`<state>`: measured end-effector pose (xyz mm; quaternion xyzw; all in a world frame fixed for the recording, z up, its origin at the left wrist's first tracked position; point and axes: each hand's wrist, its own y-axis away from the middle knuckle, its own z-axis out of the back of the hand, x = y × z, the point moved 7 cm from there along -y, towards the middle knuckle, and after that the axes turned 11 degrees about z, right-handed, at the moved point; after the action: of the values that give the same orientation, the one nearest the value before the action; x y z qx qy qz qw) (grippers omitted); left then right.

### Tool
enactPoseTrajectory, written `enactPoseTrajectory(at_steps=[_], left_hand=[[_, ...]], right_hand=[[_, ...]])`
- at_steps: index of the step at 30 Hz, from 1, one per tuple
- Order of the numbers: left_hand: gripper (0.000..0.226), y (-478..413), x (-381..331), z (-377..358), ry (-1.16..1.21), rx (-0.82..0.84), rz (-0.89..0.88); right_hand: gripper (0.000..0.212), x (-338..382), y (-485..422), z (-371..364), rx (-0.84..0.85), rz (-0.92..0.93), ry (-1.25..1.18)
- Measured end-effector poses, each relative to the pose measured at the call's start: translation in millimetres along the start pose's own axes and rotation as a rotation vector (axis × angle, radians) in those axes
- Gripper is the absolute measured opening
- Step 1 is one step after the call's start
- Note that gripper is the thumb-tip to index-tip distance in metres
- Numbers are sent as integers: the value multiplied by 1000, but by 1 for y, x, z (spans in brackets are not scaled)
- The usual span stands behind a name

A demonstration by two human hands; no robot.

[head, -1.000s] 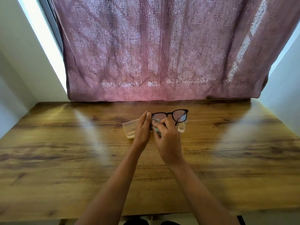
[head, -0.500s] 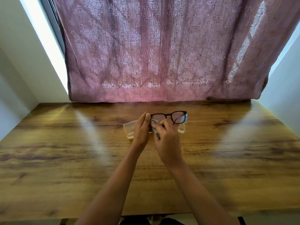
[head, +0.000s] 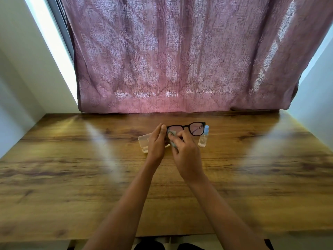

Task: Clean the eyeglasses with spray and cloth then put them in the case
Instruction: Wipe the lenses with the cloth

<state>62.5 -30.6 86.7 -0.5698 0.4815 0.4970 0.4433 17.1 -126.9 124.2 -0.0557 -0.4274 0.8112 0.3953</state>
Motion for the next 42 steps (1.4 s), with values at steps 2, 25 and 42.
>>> enactPoseTrajectory(at_steps=[2,25,42], left_hand=[[32,1,0,1,-19,-12,4],[35,1,-2,5,-43,-63,3],[33,-6,6,-1,-27,-49,4]], right_hand=[[27,-12,5,3,-4,-41,3],[25,-19,-13,-2,-35,-137,-11],[24,-8,-8,-6,-17,-46,-72]])
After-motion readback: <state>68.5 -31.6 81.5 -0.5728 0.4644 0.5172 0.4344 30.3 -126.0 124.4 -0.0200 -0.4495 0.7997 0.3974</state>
